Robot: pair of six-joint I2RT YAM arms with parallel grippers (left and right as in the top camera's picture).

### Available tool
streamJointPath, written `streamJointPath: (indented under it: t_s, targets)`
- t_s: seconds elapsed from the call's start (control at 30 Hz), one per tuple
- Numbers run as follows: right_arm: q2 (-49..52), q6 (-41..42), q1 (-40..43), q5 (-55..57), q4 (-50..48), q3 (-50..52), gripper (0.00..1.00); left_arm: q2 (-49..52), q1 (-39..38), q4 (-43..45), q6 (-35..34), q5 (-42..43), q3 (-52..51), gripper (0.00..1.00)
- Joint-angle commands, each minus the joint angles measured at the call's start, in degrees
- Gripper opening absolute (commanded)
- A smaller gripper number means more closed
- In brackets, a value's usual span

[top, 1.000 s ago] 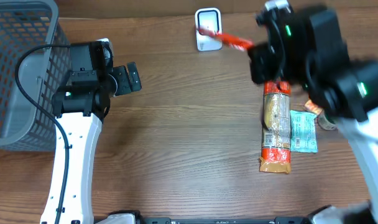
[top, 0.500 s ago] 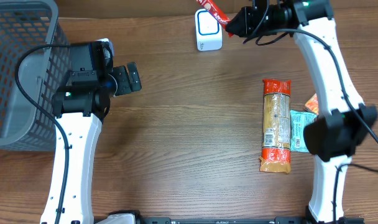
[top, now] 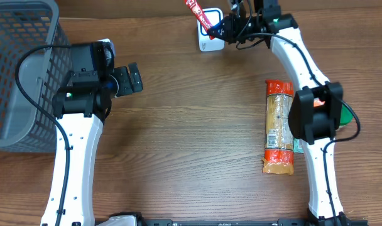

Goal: Scan the item barcode
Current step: 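Carry the red sachet up to the white scanner, then hold the red sachet in front of the scanner window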

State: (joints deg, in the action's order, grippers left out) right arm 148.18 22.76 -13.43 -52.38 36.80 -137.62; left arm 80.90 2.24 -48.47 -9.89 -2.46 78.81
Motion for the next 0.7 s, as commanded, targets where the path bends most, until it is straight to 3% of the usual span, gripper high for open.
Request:
streamJointPath:
  t_s: [0.0,0.33,0.67]
  targets:
    - [2.5,6.6,0.3,-0.5,-1.8,-1.5,0.03,0.4,0.0,0.0,0.7,-0.7,0.3,1.00]
    - [3.6,14.0,0.6,10.9,3.4,-1.4,0.04,0.4,0.0,0.0,0.7,-0.7,0.3,1.00]
    - [3.6,15.5,0.7,14.2,6.6,-1.2,0.04,0.4,0.0,0.0,0.7,-0.7,0.3,1.00]
